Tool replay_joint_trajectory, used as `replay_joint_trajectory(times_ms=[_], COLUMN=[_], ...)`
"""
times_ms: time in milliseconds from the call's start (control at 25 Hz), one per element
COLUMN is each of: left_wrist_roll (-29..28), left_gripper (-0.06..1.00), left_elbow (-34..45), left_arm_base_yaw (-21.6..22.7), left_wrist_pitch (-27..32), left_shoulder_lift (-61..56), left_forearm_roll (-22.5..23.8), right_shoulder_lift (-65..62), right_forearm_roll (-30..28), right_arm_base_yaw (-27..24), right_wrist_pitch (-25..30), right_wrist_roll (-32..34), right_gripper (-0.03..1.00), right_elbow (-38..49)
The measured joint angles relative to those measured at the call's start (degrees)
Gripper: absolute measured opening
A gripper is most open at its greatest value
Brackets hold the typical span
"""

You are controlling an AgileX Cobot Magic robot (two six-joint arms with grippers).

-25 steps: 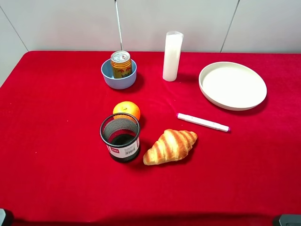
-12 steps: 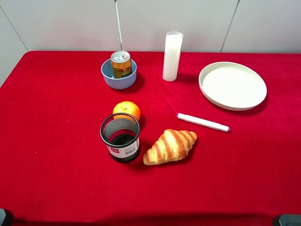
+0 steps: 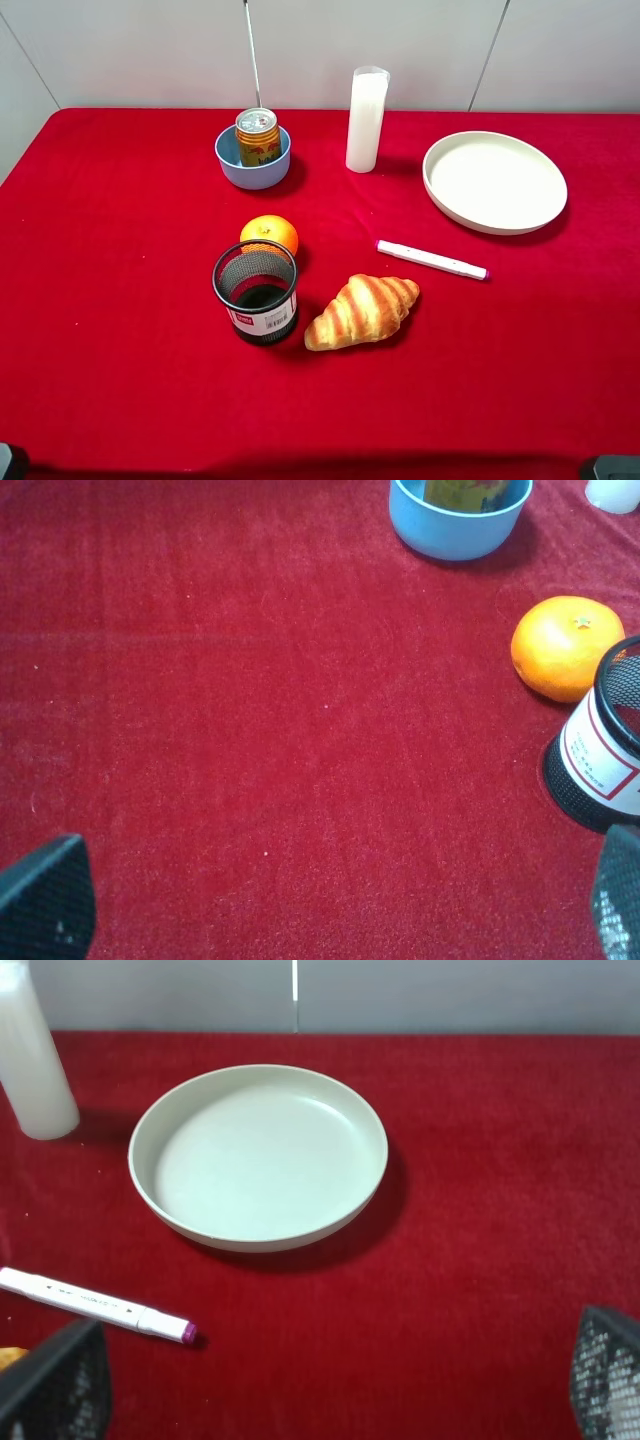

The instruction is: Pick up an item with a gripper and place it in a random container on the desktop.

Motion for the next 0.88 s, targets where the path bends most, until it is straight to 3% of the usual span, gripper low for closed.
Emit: replay_joint_trajectory(times_ms=[880], left_wrist_roll=[0.07], left_gripper=[0.99], left_elbow=[0.00], left_arm_base_yaw=[0.00], left_wrist_pitch=[0.00], left_shoulder_lift=[0.00], left_forearm_roll=[0.00], right_shoulder_lift=[0.00], right_forearm_roll=[0.00], right_arm_base_yaw=[0.00], right_wrist_pitch=[0.00], right_wrist_roll=[0.00], right_gripper=[0.69], right_elbow=[0.00])
